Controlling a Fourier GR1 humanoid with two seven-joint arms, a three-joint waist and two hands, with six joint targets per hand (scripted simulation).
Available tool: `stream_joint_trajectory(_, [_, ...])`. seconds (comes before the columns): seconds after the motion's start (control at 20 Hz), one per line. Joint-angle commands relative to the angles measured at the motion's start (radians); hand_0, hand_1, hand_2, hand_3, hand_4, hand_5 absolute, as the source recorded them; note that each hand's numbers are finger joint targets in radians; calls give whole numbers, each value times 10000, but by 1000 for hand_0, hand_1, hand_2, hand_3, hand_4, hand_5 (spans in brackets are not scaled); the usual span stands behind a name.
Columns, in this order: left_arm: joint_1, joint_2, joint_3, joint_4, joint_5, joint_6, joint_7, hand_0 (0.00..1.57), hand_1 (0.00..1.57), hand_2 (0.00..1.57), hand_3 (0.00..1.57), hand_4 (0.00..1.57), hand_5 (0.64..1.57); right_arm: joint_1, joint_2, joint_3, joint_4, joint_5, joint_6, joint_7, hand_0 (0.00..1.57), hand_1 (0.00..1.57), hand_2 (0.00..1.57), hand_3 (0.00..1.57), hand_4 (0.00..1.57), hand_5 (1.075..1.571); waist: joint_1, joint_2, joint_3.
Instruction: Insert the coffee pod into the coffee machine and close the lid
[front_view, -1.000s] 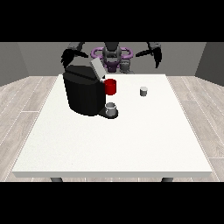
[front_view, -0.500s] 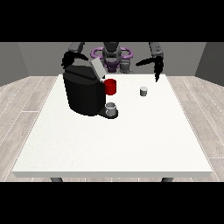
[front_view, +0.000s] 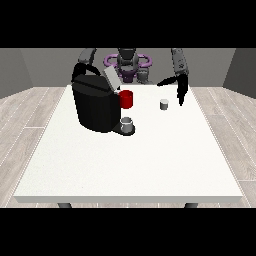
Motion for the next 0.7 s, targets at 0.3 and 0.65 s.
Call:
stream_joint_trajectory(0.3, [-449,-127,-547,1715,-1528,603,-660,105,105,502,0,0,1571,68,-112,-12,924,278,-49,-259,0,0,0,0,424,1571,-2,-173,3])
stream_joint_trajectory(0.65, [-900,170,-540,2919,-2161,705,-1053,615,615,738,477,0,1571,-713,-76,-311,1138,129,-354,101,0,0,0,0,386,1571,59,5,2])
